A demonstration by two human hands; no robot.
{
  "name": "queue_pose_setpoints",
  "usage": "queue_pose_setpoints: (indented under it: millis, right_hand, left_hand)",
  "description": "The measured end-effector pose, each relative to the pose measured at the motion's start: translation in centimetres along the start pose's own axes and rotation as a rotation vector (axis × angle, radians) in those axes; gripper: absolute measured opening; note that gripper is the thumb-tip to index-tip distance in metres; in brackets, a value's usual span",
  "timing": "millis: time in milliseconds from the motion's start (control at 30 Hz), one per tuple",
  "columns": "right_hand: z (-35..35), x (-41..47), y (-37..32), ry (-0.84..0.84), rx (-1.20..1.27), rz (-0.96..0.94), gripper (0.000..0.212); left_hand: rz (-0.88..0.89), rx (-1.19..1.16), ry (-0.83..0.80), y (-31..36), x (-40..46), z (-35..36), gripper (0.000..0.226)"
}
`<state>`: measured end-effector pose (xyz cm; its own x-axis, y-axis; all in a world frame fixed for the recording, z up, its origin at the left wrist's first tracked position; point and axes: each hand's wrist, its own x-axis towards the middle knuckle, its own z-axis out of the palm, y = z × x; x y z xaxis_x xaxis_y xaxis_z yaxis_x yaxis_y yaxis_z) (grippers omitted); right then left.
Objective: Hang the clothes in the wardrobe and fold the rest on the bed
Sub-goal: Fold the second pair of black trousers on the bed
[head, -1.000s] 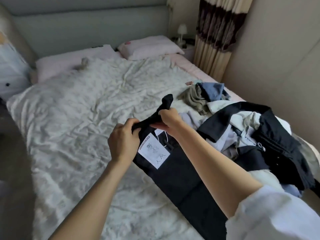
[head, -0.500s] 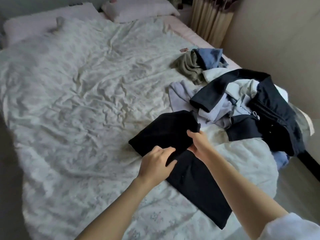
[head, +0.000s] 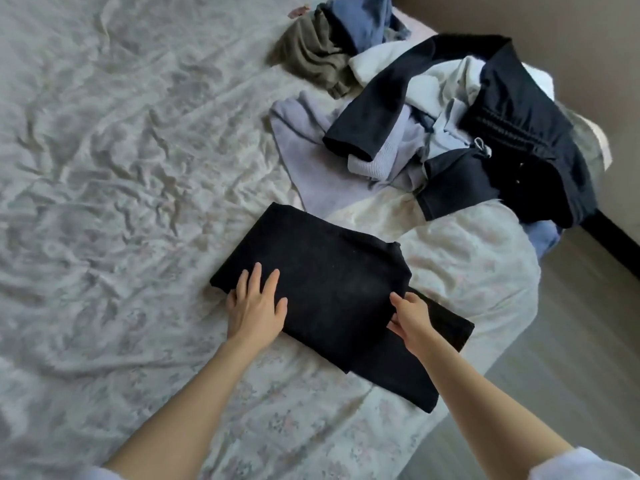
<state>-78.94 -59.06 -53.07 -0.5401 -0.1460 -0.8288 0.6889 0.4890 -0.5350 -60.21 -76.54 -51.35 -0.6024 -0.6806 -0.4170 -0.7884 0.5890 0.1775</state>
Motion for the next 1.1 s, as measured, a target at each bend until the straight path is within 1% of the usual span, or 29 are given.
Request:
queue_pose_setpoints:
  millis: [67, 133, 167, 233, 300, 367, 433, 533, 600, 633, 700, 733, 767, 833, 867, 933, 1000, 1067, 1100]
  right_hand:
    - [0.2, 0.5, 0.2, 0.049, -0.131, -0.066, 0.021]
    - [0.5, 0.2, -0.2, 0.039, -0.159, -0.08, 0.024]
    - [0.5, 0.0, -0.2, -0.013, -0.113, -0.053, 0.026]
    - [0.9, -0.7, 0.2, -0.182, 0.038, 0.014, 0.033]
    - [1.7, -1.5, 0.4, -0.348, 0.148, 0.047, 0.034]
    - [2.9, -2.3, -0.3, -0.429, 0.187, 0.049, 0.03]
    - [4.4, -3.0, -1.7, -0.482, 0.215, 0.038, 0.029]
    - [8.0, -4.9, -5.5, -0.648, 0.266, -0.029, 0.031]
    - [11.7, -6.9, -8.2, -0.742, 0.252, -0.078, 0.033]
    - [13.8, -7.9, -9.5, -0.78, 0.226, -0.101, 0.034]
    - [17.4, -9.5, -11.5, -0.83, 0.163, -0.146, 0.035]
    - [18.9, -10.1, -12.3, -0.853, 0.146, -0.161, 0.034]
    - [20.1, -10.5, -12.9, -0.887, 0.135, -0.167, 0.033]
    - [21.9, -11.2, -13.7, -0.957, 0.126, -0.167, 0.027]
    - [22.5, -11.3, -13.9, -0.981, 0.127, -0.167, 0.024]
    - [23.1, -11.1, -13.6, -0.998, 0.149, -0.145, 0.022]
    - [22.5, -10.3, -12.6, -0.979, 0.18, -0.109, 0.03]
    - [20.7, -9.2, -11.0, -0.943, 0.249, -0.075, 0.033]
    - [19.4, -8.3, -10.1, -0.917, 0.306, -0.057, 0.033]
  left_hand:
    - [-0.023, 0.043, -0.024, -0.5, 1.5, 0.4, 0.061]
    - [-0.056, 0.05, -0.049, -1.0, 3.0, 0.6, 0.063]
    - [-0.08, 0.023, -0.053, -1.1, 3.9, 0.6, 0.063]
    - [-0.149, -0.065, -0.046, -1.5, 5.3, 0.3, 0.066]
    - [-0.203, -0.143, -0.052, -1.9, 6.4, -0.2, 0.068]
    - [-0.232, -0.222, -0.052, -2.4, 6.9, -0.8, 0.068]
    - [-0.25, -0.33, -0.012, -3.1, 7.0, -1.6, 0.065]
    - [-0.266, -0.606, 0.091, -4.2, 7.0, -4.2, 0.058]
    - [-0.28, -0.808, 0.141, -4.7, 6.7, -6.3, 0.051]
    - [-0.299, -0.969, 0.137, -5.2, 6.7, -7.5, 0.048]
    - [-0.356, -1.356, 0.049, -6.5, 6.3, -10.1, 0.048]
    - [-0.366, -1.48, 0.021, -7.3, 5.9, -11.4, 0.051]
    - [-0.358, -1.535, 0.028, -8.3, 5.5, -12.7, 0.053]
    - [-0.314, -1.548, 0.079, -10.0, 4.4, -14.5, 0.05]
    - [-0.302, -1.511, 0.1, -10.4, 4.0, -14.9, 0.049]
    - [-0.289, -1.386, 0.133, -10.7, 3.6, -14.8, 0.049]
    - [-0.27, -1.264, 0.155, -10.1, 3.7, -13.7, 0.044]
    - [-0.18, -1.069, 0.183, -9.0, 3.9, -11.9, 0.039]
    - [-0.13, -0.941, 0.164, -8.4, 4.0, -11.0, 0.041]
